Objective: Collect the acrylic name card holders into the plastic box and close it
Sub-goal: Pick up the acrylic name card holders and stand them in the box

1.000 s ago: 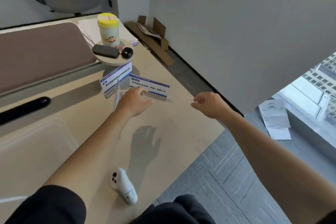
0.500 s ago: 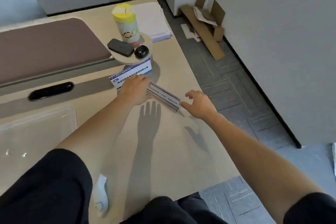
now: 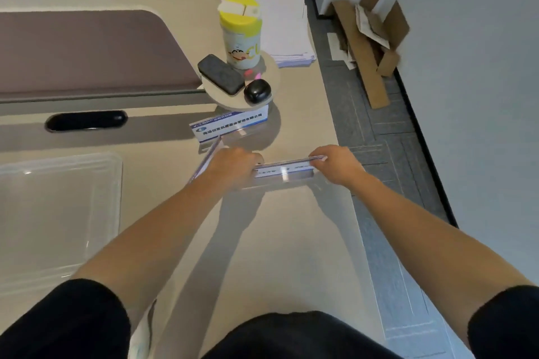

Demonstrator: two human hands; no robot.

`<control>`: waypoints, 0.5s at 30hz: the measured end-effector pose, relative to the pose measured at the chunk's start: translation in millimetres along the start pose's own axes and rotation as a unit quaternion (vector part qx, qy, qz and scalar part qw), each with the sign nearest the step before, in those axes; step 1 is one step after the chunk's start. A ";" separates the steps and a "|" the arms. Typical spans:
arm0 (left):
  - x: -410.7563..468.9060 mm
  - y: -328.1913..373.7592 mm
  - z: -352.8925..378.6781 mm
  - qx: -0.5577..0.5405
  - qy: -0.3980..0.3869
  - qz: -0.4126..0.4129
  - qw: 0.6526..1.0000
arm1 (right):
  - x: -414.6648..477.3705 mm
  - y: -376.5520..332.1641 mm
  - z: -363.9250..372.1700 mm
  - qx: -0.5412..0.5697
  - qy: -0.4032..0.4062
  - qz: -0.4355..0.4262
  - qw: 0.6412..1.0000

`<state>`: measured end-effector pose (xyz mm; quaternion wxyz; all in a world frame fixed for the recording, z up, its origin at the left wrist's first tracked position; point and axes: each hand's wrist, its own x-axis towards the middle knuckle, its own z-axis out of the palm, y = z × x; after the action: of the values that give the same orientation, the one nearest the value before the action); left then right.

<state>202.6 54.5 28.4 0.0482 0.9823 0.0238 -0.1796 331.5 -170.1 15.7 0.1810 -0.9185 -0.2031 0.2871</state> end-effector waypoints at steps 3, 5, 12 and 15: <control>-18.2 -0.4 36.3 -0.208 0.023 -0.042 0.977 | 12.9 -6.4 7.9 0.167 0.027 0.026 0.985; -30.7 0.4 62.6 -0.296 0.049 -0.073 0.951 | 12.1 -10.6 22.2 0.268 0.025 0.066 0.961; -51.9 16.8 78.8 -0.314 0.099 -0.087 0.940 | 6.4 -27.1 45.5 0.403 -0.039 0.111 0.907; -69.6 20.4 76.1 -0.336 0.110 -0.098 0.930 | -4.4 -36.4 43.2 0.415 -0.024 0.091 0.905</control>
<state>112.2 24.4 -16.0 0.3543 0.9151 0.1843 -0.0559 292.4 -131.9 0.8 0.5136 -0.7679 0.0144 0.3827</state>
